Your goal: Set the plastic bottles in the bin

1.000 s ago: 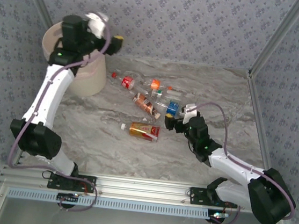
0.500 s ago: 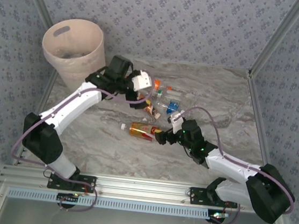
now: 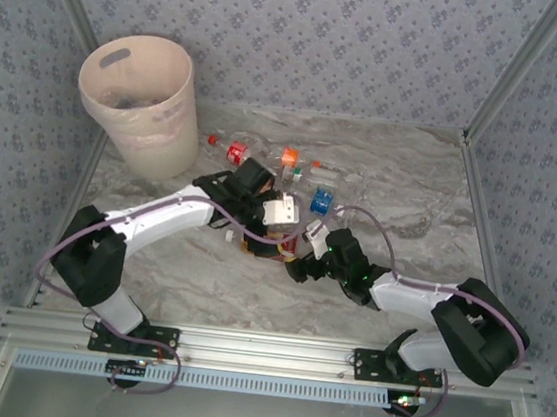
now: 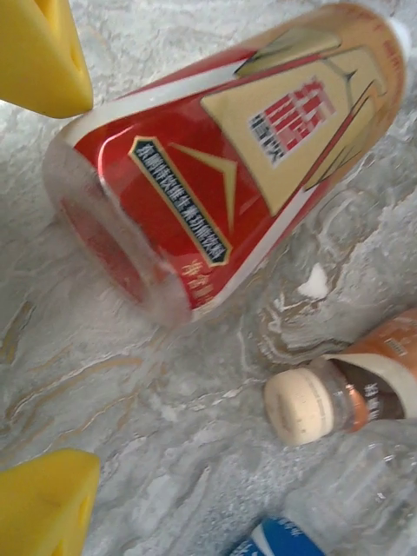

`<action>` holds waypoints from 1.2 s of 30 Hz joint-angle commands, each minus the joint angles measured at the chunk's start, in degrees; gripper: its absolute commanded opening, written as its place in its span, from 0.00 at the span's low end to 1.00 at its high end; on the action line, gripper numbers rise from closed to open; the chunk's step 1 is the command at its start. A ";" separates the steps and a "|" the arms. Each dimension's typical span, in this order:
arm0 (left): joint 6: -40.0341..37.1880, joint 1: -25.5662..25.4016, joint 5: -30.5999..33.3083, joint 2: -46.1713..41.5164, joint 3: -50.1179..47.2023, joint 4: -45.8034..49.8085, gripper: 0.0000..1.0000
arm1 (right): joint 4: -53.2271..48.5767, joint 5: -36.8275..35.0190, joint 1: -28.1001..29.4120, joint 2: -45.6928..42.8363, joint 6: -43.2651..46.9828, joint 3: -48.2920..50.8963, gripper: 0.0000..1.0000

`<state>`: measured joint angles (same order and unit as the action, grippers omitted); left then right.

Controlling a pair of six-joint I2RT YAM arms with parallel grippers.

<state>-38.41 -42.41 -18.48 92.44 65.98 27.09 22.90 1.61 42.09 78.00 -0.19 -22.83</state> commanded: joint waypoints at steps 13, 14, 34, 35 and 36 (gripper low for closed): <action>2.47 -2.31 12.15 9.66 -0.90 -7.73 0.98 | 9.89 -13.29 -4.83 2.28 -10.56 0.42 1.00; 2.98 -2.25 12.28 10.18 -0.39 -7.35 0.98 | 10.71 -12.96 -4.93 2.27 -11.08 0.55 1.00; 6.02 -4.53 21.51 15.06 0.59 -9.86 0.87 | 11.17 -15.66 -8.96 -8.04 -15.60 6.15 1.00; 5.33 -4.86 21.80 14.97 0.29 -9.87 0.86 | 10.60 -15.92 -9.16 -7.96 -16.16 5.94 1.00; 5.19 -5.02 22.01 14.96 0.08 -10.02 0.85 | 9.98 -16.09 -9.44 -8.01 -16.63 5.64 1.00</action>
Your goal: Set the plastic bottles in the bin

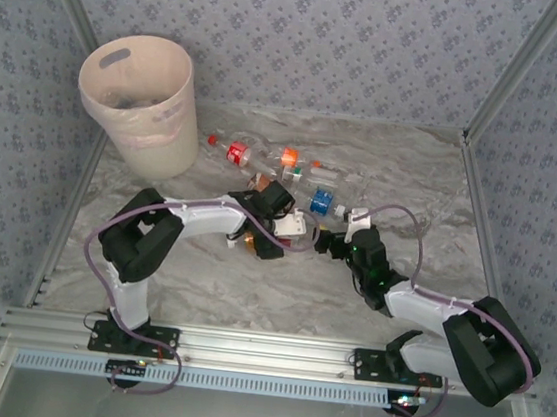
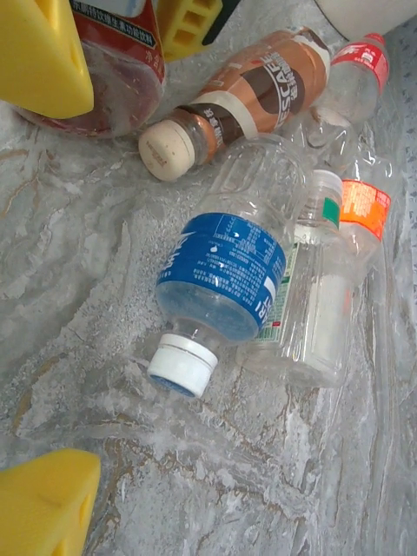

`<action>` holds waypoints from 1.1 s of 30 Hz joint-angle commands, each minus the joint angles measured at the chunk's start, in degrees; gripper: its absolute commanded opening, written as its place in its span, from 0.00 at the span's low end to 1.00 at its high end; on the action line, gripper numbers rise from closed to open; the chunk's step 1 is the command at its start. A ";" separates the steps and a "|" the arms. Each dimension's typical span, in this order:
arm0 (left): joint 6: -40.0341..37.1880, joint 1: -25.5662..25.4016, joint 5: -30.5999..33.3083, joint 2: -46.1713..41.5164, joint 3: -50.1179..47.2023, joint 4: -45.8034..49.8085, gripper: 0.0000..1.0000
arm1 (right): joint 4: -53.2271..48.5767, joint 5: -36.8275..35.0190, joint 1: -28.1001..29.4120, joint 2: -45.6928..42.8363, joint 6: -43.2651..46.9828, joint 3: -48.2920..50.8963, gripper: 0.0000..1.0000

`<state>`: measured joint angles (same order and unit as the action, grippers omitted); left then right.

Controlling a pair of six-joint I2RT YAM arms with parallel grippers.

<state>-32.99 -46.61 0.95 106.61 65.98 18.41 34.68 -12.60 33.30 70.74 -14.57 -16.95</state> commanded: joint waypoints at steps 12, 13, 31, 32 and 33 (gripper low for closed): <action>6.09 1.03 1.18 -1.38 1.06 -1.80 0.60 | -3.74 -1.35 -1.93 -1.72 -4.33 -1.07 1.00; 7.05 1.20 1.30 -1.78 1.25 -2.02 0.59 | -3.82 -1.37 -1.96 -1.75 -4.33 -1.07 1.00; 20.20 4.93 -3.75 -18.40 -2.30 -12.42 0.45 | -3.17 0.33 -1.48 -5.59 -0.29 -2.65 1.00; 21.18 5.48 -4.48 -19.20 -2.62 -13.40 0.45 | -2.69 0.08 -1.35 -6.06 -0.20 -2.65 1.00; 22.06 5.96 -4.64 -20.04 -3.14 -14.79 0.44 | -2.20 -0.54 -1.15 -6.54 -0.20 -2.88 1.00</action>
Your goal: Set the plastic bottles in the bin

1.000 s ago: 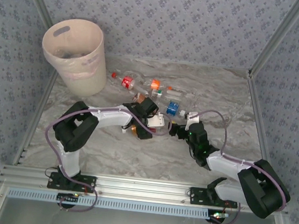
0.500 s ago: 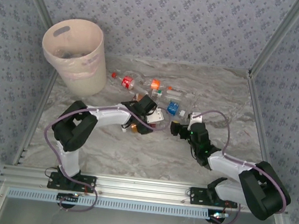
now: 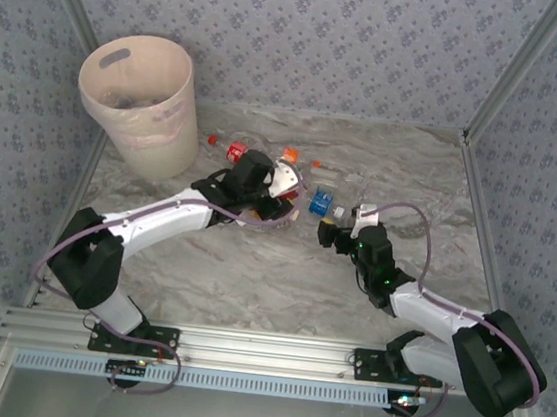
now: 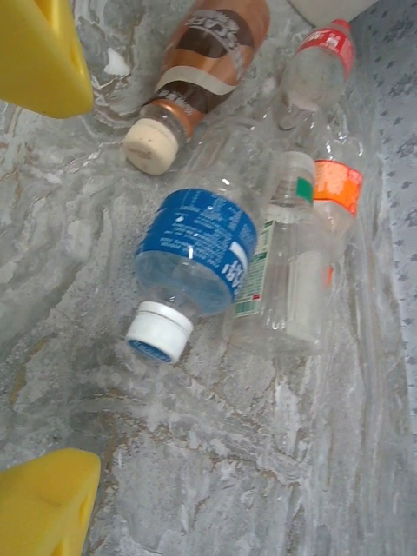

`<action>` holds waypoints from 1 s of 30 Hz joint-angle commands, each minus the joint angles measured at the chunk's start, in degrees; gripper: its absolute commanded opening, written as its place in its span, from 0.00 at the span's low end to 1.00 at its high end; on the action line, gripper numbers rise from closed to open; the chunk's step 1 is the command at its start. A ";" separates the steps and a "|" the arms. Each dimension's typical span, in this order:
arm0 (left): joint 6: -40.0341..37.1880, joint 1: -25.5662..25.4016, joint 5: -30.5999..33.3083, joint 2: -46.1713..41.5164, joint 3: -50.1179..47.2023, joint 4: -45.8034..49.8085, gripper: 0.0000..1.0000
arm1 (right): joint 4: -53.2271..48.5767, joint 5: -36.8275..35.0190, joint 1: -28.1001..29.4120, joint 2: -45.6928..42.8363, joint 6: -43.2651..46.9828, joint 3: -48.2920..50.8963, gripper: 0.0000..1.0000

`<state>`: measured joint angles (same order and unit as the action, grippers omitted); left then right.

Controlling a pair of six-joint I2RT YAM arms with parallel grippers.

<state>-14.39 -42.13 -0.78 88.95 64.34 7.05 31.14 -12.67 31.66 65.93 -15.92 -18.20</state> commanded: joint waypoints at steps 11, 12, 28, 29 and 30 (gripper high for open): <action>13.00 4.93 -2.15 -6.73 -0.27 -12.65 0.40 | 1.68 2.40 1.26 -5.90 1.69 -5.98 1.00; 13.66 5.25 -2.45 -7.05 0.50 -12.74 0.40 | 1.50 3.91 1.22 -6.39 1.68 -6.60 1.00; 17.51 14.48 -0.62 -9.87 14.41 -15.28 0.39 | -1.61 12.15 2.18 -6.44 5.63 -10.89 1.00; 17.02 15.08 0.96 -9.77 15.19 -15.48 0.39 | -1.69 14.59 2.14 -5.54 6.37 -10.90 1.00; 16.67 15.76 2.31 -9.68 15.80 -15.55 0.39 | -2.23 18.12 2.26 -4.09 9.22 -11.17 1.00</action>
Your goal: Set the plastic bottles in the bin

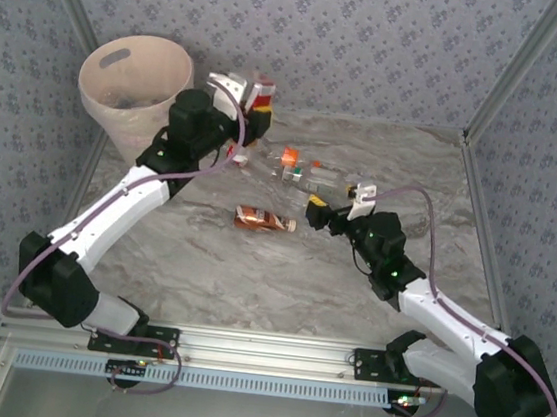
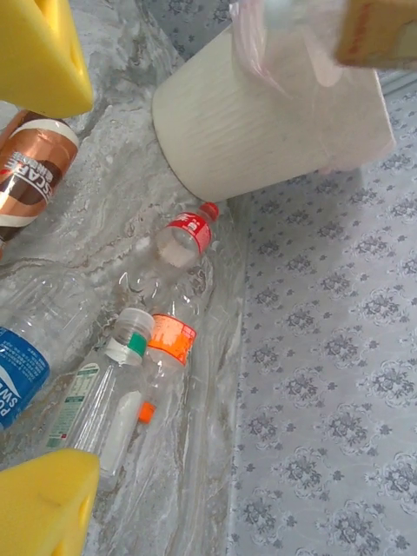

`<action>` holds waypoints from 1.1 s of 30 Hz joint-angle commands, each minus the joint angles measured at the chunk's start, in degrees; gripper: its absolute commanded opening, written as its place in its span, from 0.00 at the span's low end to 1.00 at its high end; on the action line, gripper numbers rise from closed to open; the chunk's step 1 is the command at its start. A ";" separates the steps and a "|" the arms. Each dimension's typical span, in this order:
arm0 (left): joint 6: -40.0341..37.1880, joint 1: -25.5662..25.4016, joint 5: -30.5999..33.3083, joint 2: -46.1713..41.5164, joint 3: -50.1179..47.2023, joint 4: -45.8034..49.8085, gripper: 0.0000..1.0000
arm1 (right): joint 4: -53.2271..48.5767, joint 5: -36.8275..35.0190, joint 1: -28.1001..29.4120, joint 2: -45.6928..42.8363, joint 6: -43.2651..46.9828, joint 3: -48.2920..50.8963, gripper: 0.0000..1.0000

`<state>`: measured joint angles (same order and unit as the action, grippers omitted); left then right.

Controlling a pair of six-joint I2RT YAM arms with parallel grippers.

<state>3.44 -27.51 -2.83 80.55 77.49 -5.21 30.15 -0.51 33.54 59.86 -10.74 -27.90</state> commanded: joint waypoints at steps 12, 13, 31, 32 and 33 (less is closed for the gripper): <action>-0.25 13.46 8.73 -3.18 7.52 -0.60 0.40 | -9.03 11.53 11.26 26.91 25.46 -12.68 1.00; -0.22 14.51 8.80 -3.25 7.87 -0.51 0.40 | -9.87 11.74 11.46 27.84 26.23 -13.84 1.00; 7.11 28.02 8.68 12.52 20.10 1.35 0.45 | -9.52 10.68 12.51 29.77 25.40 -15.28 1.00; 7.89 28.03 9.05 13.06 20.30 1.88 0.45 | -9.33 10.52 12.50 29.60 25.24 -14.96 1.00; 8.90 28.02 9.52 13.52 20.48 2.68 0.45 | -9.16 10.21 12.51 29.27 25.22 -14.62 1.00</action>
<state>8.64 0.38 5.67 93.47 95.11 -3.81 20.36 10.33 45.69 90.74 15.49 -43.64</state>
